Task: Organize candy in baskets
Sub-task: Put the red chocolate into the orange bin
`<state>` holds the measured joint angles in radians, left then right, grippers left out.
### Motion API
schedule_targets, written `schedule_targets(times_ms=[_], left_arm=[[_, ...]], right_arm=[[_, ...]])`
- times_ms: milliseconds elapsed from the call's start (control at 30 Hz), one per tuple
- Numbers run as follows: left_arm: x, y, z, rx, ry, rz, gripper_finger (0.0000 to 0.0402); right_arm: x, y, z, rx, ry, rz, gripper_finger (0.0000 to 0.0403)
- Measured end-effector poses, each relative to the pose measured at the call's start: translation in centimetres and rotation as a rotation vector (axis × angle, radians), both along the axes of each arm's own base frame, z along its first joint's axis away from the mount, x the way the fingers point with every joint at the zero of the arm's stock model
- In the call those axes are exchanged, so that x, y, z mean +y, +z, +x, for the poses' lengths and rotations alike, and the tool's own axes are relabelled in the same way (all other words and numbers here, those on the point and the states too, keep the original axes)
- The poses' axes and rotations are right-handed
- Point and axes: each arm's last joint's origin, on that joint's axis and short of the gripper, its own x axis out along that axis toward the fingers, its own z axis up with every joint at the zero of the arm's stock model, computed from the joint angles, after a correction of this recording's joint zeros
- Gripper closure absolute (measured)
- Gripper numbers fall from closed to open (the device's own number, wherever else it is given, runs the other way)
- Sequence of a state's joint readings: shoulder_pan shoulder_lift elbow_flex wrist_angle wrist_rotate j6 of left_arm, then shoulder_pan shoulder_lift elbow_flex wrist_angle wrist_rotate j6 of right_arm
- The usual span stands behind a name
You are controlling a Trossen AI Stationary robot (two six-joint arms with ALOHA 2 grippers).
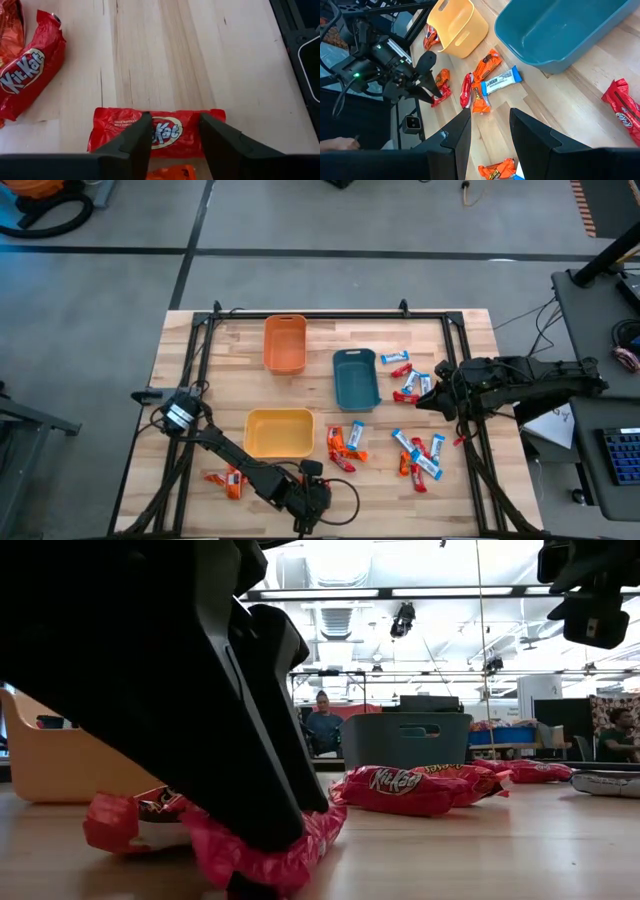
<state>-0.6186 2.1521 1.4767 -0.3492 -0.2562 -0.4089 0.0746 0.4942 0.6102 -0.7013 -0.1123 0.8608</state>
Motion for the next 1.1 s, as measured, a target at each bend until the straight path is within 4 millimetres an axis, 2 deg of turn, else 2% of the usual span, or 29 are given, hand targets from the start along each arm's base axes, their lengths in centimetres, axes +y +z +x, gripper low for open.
schedule_targets(times_ms=[267, 433, 733, 1100], left_arm=[[0.0, 0.0, 0.0, 0.000, -0.004, 0.003, 0.0358], [0.0, 0.0, 0.0, -0.002, -0.005, 0.004, 0.0395], [0.1, 0.8, -0.2, -0.038, -0.024, 0.047, 0.0401], [0.7, 6.3, -0.8, -0.167, -0.076, 0.046, 0.0401]], right_arm=[[0.0, 0.0, 0.0, 0.000, 0.000, -0.001, 0.0275], [0.0, 0.0, 0.0, 0.000, 0.000, -0.001, 0.0275], [0.0, 0.0, 0.0, -0.001, 0.003, -0.008, 0.0275], [0.0, 0.0, 0.0, -0.004, 0.013, -0.021, 0.0275]])
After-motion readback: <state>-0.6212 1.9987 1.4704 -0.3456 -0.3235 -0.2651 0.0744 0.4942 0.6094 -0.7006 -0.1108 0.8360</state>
